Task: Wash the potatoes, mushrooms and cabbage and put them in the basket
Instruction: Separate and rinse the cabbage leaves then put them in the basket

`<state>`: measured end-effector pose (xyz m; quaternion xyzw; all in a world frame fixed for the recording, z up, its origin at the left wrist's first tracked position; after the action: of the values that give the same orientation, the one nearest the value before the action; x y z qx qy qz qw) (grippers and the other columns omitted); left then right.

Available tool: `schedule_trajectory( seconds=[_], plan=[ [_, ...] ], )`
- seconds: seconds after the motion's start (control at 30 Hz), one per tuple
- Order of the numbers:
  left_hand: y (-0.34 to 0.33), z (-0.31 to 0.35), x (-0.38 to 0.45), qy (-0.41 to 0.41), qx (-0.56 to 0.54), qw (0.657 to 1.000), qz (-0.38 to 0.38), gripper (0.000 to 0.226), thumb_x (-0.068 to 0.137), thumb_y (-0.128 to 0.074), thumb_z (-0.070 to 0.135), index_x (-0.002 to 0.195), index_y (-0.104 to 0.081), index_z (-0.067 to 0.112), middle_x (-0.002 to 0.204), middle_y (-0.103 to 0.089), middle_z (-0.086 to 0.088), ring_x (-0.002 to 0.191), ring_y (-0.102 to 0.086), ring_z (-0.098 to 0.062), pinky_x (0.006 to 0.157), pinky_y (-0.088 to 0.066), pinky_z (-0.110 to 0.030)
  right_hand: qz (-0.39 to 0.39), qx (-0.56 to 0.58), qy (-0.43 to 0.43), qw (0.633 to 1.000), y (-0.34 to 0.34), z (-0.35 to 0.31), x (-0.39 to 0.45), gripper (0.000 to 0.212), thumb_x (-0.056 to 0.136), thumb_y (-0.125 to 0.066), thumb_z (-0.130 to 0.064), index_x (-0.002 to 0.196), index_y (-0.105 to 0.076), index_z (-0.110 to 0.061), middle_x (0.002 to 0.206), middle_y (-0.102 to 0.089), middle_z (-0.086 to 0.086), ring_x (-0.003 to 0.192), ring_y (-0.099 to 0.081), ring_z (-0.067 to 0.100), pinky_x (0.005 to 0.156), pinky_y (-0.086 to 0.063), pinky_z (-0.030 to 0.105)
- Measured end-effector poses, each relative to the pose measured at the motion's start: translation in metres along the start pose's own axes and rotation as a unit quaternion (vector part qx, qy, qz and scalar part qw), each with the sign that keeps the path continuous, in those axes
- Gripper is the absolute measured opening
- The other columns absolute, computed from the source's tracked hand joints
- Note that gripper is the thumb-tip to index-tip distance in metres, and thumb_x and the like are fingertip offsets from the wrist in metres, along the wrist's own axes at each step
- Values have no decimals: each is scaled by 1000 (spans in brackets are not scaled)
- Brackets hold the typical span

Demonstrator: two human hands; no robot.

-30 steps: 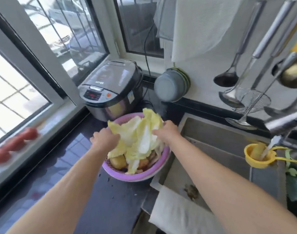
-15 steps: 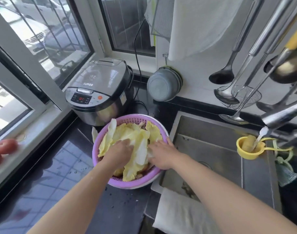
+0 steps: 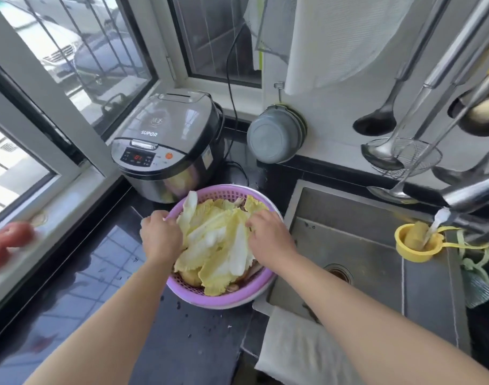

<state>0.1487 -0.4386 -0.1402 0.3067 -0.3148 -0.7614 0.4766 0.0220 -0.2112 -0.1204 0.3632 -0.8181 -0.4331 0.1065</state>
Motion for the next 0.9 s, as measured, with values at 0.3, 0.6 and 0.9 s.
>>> schedule_trajectory(
  seconds=[0.3,0.6,0.9],
  plan=[
    [3,-86,124,70,77,992,-66,33,97,-61,31,122,-66,9,114,-72,-15,98,-65,-35,84,-54,-41,72,43,5,996,-16,-33,47,30,96,-45,-5,112,-69,-14,127,-60,-1,127,-45,18,107,-39,35],
    [-20,-87,139,68,96,990,-72,26,102,-50,24,109,-63,2,109,-66,-22,100,-62,-41,83,-53,-44,103,32,3,994,-6,-22,56,29,93,-49,-1,105,-72,-12,119,-62,-2,118,-47,17,102,-38,31],
    [46,51,45,-247,61,966,-52,17,102,-57,28,110,-71,26,98,-70,5,92,-63,-23,78,-50,-35,90,46,-54,993,26,-7,29,30,100,-44,-7,107,-71,-18,120,-61,-3,119,-48,18,96,-37,29]
  ],
)
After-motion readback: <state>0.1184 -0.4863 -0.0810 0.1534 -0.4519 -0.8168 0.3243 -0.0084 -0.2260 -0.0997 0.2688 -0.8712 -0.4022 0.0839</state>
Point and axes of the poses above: each hand's wrist, its own x-axis towards the middle knuckle, its own y-axis out of the back of the hand, z = x × y, the point moved 5 cm from there along x, towards the middle knuckle
